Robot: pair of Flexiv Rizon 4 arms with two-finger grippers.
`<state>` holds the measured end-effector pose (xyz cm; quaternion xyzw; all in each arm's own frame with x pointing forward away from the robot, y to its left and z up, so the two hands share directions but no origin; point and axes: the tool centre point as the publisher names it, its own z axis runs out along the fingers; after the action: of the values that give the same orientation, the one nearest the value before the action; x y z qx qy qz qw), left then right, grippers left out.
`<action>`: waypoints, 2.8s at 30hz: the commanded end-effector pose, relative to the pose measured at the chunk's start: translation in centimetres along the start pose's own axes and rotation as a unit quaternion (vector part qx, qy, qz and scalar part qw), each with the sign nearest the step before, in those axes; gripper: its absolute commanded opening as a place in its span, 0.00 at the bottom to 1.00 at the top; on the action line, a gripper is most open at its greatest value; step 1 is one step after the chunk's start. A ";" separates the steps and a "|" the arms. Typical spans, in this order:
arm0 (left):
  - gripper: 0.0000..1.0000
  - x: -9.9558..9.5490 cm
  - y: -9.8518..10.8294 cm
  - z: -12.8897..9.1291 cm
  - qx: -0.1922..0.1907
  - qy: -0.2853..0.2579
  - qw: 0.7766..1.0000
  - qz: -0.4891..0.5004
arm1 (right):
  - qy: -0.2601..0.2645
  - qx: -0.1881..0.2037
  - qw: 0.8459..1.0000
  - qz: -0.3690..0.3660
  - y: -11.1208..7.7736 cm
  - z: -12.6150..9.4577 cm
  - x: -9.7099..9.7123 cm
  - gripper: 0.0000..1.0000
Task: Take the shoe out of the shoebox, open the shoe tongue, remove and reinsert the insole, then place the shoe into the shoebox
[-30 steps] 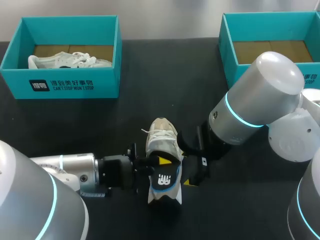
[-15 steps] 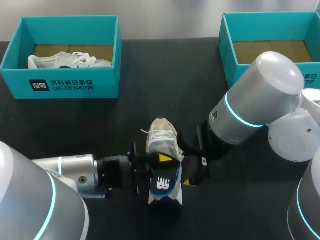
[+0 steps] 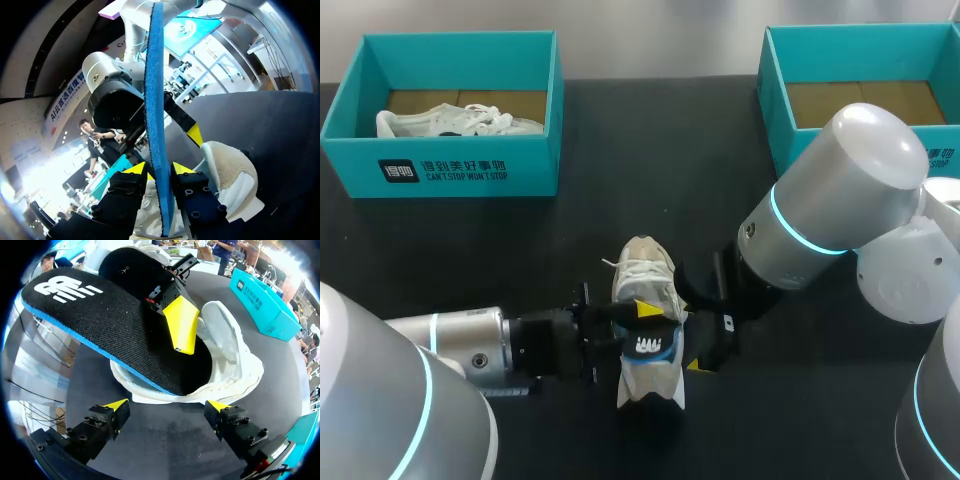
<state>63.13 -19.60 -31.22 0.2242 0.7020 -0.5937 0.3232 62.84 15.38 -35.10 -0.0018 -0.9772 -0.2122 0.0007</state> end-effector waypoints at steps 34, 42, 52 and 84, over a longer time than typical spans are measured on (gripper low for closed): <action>0.00 1.5 3.4 1.6 0.031 0.016 0.994 0.102 | -0.001 -0.001 1.000 0.000 0.0 0.1 0.1 1.00; 0.01 1.2 2.3 0.4 0.030 0.010 0.995 0.094 | -0.001 -0.001 1.000 0.000 0.0 0.1 0.1 1.00; 0.21 0.3 -0.3 -0.5 0.046 -0.007 0.993 0.104 | -0.001 -0.001 1.000 0.000 0.0 0.1 0.1 1.00; 0.00 1.4 3.7 2.0 -0.005 0.020 0.987 0.161 | -0.001 -0.001 1.000 0.000 0.0 0.1 0.1 1.00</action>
<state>64.37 -20.09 -34.39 0.3461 0.6632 -0.5290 0.4007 62.84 15.38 -35.10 -0.0018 -0.9772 -0.2122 0.0006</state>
